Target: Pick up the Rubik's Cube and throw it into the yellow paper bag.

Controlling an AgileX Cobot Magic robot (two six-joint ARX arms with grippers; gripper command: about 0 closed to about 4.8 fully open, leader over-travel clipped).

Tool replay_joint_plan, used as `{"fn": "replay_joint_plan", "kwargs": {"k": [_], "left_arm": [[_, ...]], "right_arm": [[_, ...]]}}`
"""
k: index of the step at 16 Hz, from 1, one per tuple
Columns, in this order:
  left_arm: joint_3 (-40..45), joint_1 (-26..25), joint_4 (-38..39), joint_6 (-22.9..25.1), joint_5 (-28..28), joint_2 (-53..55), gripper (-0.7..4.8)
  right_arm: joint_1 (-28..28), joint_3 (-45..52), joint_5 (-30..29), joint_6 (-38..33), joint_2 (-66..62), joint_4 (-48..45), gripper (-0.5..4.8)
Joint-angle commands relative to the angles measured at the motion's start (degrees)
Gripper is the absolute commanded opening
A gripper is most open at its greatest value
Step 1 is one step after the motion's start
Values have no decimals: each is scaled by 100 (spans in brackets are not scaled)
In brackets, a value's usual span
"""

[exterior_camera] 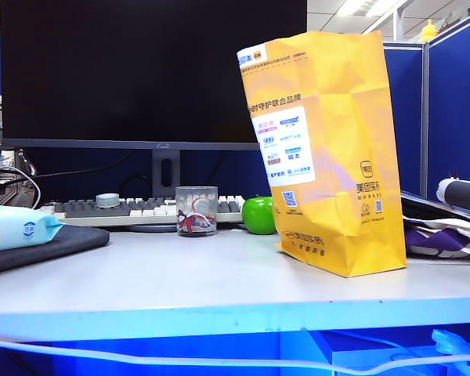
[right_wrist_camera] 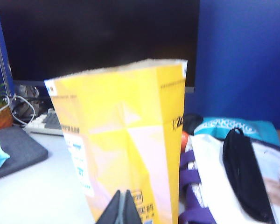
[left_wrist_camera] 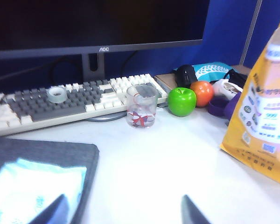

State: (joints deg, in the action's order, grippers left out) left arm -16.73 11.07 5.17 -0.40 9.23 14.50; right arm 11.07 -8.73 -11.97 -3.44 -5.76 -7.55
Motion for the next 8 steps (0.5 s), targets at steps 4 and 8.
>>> {"fn": "replay_joint_plan", "kwargs": {"k": [4,8], "left_arm": [[704,4,-623,356,94,-4,260],[748,4,-619,597,109,-4,113]], "right_arm": [[2,420,11,-282,0,2,-1],[2,557,9,-280,0,7,-1]]}}
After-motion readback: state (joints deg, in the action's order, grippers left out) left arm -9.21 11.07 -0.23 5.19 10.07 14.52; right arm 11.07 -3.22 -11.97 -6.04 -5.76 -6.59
